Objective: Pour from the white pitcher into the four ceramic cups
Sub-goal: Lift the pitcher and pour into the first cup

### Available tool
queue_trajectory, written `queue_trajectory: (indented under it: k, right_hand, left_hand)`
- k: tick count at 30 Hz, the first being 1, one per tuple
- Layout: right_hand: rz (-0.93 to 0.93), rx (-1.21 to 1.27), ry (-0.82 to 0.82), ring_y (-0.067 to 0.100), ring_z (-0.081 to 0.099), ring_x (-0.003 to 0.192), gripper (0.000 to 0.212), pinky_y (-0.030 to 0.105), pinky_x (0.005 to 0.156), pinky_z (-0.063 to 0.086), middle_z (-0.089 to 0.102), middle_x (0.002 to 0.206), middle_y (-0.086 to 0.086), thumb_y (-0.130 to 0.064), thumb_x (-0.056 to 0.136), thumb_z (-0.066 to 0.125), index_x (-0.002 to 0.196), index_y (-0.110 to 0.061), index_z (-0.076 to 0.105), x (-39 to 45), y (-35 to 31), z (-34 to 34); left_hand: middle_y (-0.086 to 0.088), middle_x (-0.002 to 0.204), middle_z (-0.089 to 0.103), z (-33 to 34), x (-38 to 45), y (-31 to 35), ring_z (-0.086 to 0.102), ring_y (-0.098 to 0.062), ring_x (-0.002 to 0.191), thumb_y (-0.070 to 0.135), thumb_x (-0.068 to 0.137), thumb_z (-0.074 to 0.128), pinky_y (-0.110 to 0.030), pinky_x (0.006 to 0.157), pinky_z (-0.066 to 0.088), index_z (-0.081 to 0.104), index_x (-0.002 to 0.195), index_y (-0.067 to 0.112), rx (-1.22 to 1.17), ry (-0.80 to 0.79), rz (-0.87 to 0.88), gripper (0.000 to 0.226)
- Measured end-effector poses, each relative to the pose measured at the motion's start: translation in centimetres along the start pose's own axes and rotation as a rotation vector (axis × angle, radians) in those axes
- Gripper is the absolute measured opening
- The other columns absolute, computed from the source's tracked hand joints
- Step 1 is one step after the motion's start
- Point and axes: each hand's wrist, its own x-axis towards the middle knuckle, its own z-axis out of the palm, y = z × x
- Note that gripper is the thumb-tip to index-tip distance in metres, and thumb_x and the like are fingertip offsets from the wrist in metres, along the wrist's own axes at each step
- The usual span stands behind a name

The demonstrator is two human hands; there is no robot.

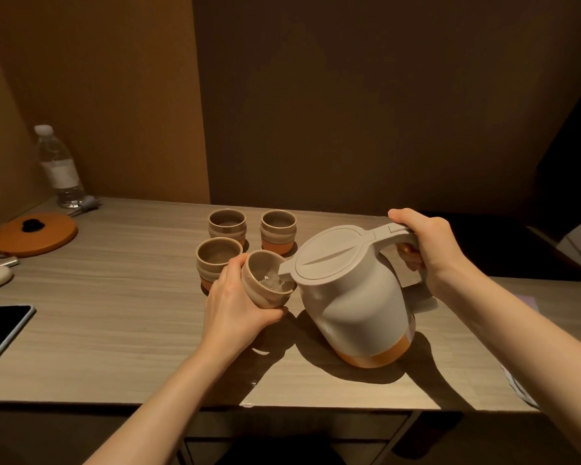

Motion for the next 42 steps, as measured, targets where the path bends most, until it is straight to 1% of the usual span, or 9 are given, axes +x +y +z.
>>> queue_trajectory:
  k: [4, 12, 16, 19, 23, 30, 34, 38, 42]
  right_hand:
    - [0.003, -0.006, 0.003, 0.008, 0.033, 0.036, 0.047, 0.028, 0.048, 0.027, 0.042, 0.040, -0.004, -0.038, 0.089, 0.057, 0.048, -0.017, 0.053, 0.0, -0.1, 0.0]
    - [0.006, -0.019, 0.008, 0.008, 0.033, 0.035, 0.046, 0.027, 0.046, 0.027, 0.042, 0.039, -0.004, -0.036, 0.090, 0.057, 0.050, -0.015, 0.052, 0.1, -0.2, 0.2]
    - [-0.009, -0.020, 0.000, 0.008, 0.032, 0.034, 0.048, 0.027, 0.046, 0.027, 0.040, 0.039, -0.003, -0.036, 0.089, 0.057, 0.046, -0.016, 0.051, 0.2, -0.2, 0.2]
    - [-0.017, -0.025, -0.005, 0.008, 0.032, 0.034, 0.048, 0.027, 0.045, 0.027, 0.040, 0.039, -0.003, -0.036, 0.089, 0.057, 0.046, -0.015, 0.051, 0.2, -0.2, 0.2]
    - [-0.023, -0.036, -0.005, 0.009, 0.032, 0.035, 0.046, 0.027, 0.046, 0.028, 0.041, 0.039, -0.002, -0.037, 0.089, 0.057, 0.049, -0.013, 0.052, 0.2, -0.2, 0.2]
    - [-0.032, -0.027, -0.002, 0.009, 0.032, 0.034, 0.047, 0.025, 0.043, 0.027, 0.041, 0.038, -0.003, -0.035, 0.090, 0.057, 0.048, -0.014, 0.052, 0.1, 0.0, 0.0]
    - [-0.038, -0.005, 0.015, 0.012, 0.031, 0.037, 0.046, 0.025, 0.042, 0.027, 0.040, 0.040, 0.000, -0.035, 0.089, 0.058, 0.049, -0.013, 0.051, 0.0, 0.3, -0.3]
    - [-0.024, 0.033, 0.050, 0.012, 0.031, 0.039, 0.047, 0.027, 0.044, 0.026, 0.041, 0.041, -0.001, -0.036, 0.088, 0.059, 0.046, -0.016, 0.052, -0.2, 0.8, -0.8]
    - [-0.003, 0.080, 0.081, 0.011, 0.033, 0.039, 0.046, 0.028, 0.046, 0.026, 0.041, 0.042, -0.002, -0.036, 0.089, 0.058, 0.048, -0.016, 0.054, -0.5, 1.5, -1.6]
  left_hand:
    - [0.005, 0.131, 0.054, 0.2, -0.1, 0.0, 0.050, -0.018, 0.122, 0.044, 0.045, 0.091, -0.046, 0.095, 0.050, 0.033, 0.136, 0.032, -0.005, 0.002, -0.019, 0.108]
    - [0.004, 0.130, 0.055, 0.2, -0.2, 0.1, 0.051, -0.018, 0.122, 0.039, 0.046, 0.093, -0.041, 0.096, 0.049, 0.035, 0.135, 0.030, -0.017, 0.010, -0.015, 0.106]
    - [0.006, 0.127, 0.055, 0.2, -0.3, 0.1, 0.051, -0.017, 0.120, 0.038, 0.046, 0.093, -0.037, 0.093, 0.049, 0.035, 0.132, 0.032, -0.035, 0.009, -0.019, 0.104]
    - [0.006, 0.127, 0.055, 0.2, -0.5, 0.1, 0.051, -0.016, 0.120, 0.037, 0.047, 0.094, -0.035, 0.093, 0.048, 0.036, 0.132, 0.030, -0.046, 0.008, -0.018, 0.103]
    - [0.005, 0.128, 0.055, 0.2, -0.6, 0.1, 0.051, -0.017, 0.121, 0.038, 0.047, 0.094, -0.036, 0.094, 0.049, 0.036, 0.133, 0.029, -0.052, 0.005, -0.019, 0.105]
    - [0.005, 0.128, 0.055, 0.1, -0.6, 0.3, 0.051, -0.015, 0.121, 0.039, 0.045, 0.094, -0.034, 0.095, 0.048, 0.036, 0.135, 0.027, -0.075, -0.008, -0.018, 0.107]
    - [0.008, 0.126, 0.055, 0.3, -0.8, 0.4, 0.051, -0.012, 0.118, 0.040, 0.044, 0.094, -0.030, 0.093, 0.046, 0.038, 0.132, 0.026, -0.104, -0.013, -0.010, 0.104]
    - [0.012, 0.120, 0.055, 0.6, -0.9, 0.7, 0.052, -0.010, 0.114, 0.040, 0.044, 0.094, -0.025, 0.089, 0.044, 0.039, 0.127, 0.030, -0.140, -0.024, -0.010, 0.100]
    - [0.022, 0.110, 0.049, 0.8, -0.9, 1.4, 0.050, -0.004, 0.109, 0.039, 0.044, 0.094, -0.014, 0.083, 0.038, 0.034, 0.119, 0.038, -0.179, -0.035, 0.008, 0.096]
